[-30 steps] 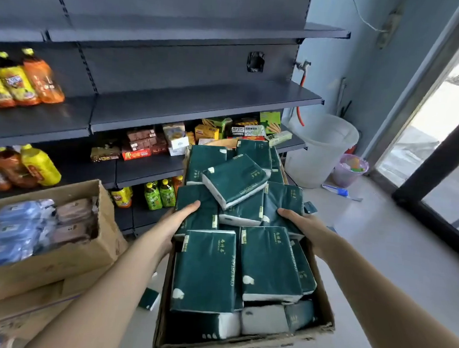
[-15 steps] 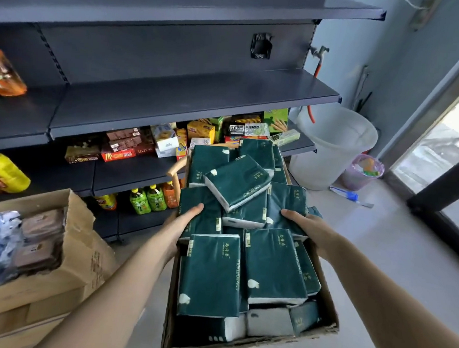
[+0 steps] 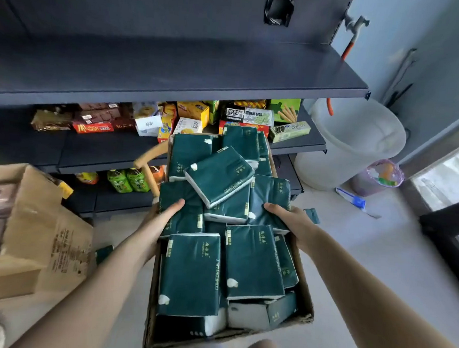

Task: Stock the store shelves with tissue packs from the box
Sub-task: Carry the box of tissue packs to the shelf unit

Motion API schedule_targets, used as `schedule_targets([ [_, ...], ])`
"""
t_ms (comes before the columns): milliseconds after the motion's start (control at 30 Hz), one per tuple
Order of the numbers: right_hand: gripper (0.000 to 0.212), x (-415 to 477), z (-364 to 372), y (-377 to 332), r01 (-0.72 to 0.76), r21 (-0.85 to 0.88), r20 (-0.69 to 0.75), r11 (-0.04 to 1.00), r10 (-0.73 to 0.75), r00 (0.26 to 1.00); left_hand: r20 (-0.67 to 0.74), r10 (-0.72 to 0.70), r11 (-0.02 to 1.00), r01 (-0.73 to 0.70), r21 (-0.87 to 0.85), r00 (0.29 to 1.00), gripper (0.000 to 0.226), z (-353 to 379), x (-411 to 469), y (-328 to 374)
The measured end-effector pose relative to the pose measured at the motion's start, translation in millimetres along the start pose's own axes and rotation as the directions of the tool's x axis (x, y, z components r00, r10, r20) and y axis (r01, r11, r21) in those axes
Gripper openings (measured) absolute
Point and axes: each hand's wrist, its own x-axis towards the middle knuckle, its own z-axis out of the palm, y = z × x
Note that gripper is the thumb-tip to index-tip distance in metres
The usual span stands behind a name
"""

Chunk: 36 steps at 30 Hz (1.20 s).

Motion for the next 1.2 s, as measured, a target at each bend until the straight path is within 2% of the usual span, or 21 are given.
schedule_targets([
  [67, 0.03, 13, -10, -9, 0.008, -0.012, 0.025, 1.0, -0.007, 1.0, -0.021, -0.023, 1.0, 0.023, -0.004, 1.0, 0.085, 12, 0, 1],
  [167, 0.029, 35, -24, -18, -0.002, -0.061, 0.09, 0.998, 0.007, 0.996, -0.08, -0.026, 1.0, 0.026, -0.001, 0.996, 0.047, 33, 1, 0],
  [267, 0.031, 57, -37, -28, -0.011, -0.117, 0.162, 0.993, 0.031, 0.986, -0.182, -0.009, 1.0, 0.003, -0.031, 0.983, 0.068, 51, 3, -10],
  [333, 0.032, 75, -47, -37, -0.016, -0.163, 0.214, 0.987, 0.051, 0.975, -0.251, -0.038, 0.991, 0.004, -0.136, 0.967, 0.064, 64, 1, -23],
  [367, 0.037, 84, -51, -41, -0.002, -0.188, 0.241, 0.982, 0.049, 0.969, -0.28, -0.046, 0.984, -0.004, -0.176, 0.959, 0.054, 73, -1, -28],
  [433, 0.063, 101, -57, -49, 0.041, -0.236, 0.318, 0.971, 0.038, 0.947, -0.35, -0.05, 0.969, -0.039, -0.242, 0.936, 0.044, 93, -3, -41],
  [467, 0.074, 109, -61, -53, 0.058, -0.262, 0.35, 0.963, 0.038, 0.936, -0.392, -0.043, 0.964, -0.066, -0.26, 0.919, 0.045, 102, -4, -45],
  [500, 0.075, 118, -63, -58, 0.071, -0.281, 0.381, 0.957, 0.044, 0.924, -0.427, -0.032, 0.952, -0.102, -0.288, 0.903, 0.051, 112, -6, -48],
  [567, 0.056, 129, -66, -67, 0.111, -0.324, 0.436, 0.939, 0.045, 0.899, -0.46, -0.038, 0.913, -0.156, -0.377, 0.887, 0.064, 127, -11, -59],
  [600, 0.049, 132, -67, -71, 0.13, -0.347, 0.457, 0.929, 0.046, 0.888, -0.468, -0.039, 0.896, -0.176, -0.408, 0.883, 0.061, 135, -14, -63],
  [700, 0.045, 141, -64, -85, 0.182, -0.423, 0.513, 0.888, 0.069, 0.856, -0.538, -0.033, 0.844, -0.265, -0.466, 0.843, 0.042, 155, -24, -67],
  [800, 0.048, 150, -49, -97, 0.233, -0.47, 0.587, 0.851, 0.104, 0.803, -0.592, -0.058, 0.791, -0.325, -0.519, 0.804, 0.042, 161, -29, -70],
  [933, 0.022, 160, -17, -113, 0.317, -0.541, 0.647, 0.779, 0.145, 0.749, -0.632, -0.067, 0.752, -0.377, -0.54, 0.772, 0.046, 161, -28, -76],
  [967, 0.027, 163, -9, -115, 0.331, -0.569, 0.652, 0.753, 0.167, 0.74, -0.645, -0.072, 0.748, -0.387, -0.54, 0.761, 0.047, 160, -26, -78],
  [1067, 0.066, 181, 17, -119, 0.375, -0.64, 0.656, 0.671, 0.222, 0.721, -0.675, -0.107, 0.707, -0.421, -0.568, 0.73, 0.055, 155, -17, -86],
  [1100, 0.066, 185, 20, -119, 0.383, -0.65, 0.654, 0.656, 0.228, 0.721, -0.677, -0.104, 0.702, -0.429, -0.569, 0.728, 0.061, 157, -15, -87],
  [1200, 0.034, 200, 49, -123, 0.43, -0.68, 0.668, 0.594, 0.261, 0.697, -0.694, -0.178, 0.653, -0.444, -0.614, 0.698, 0.07, 151, 2, -94],
])
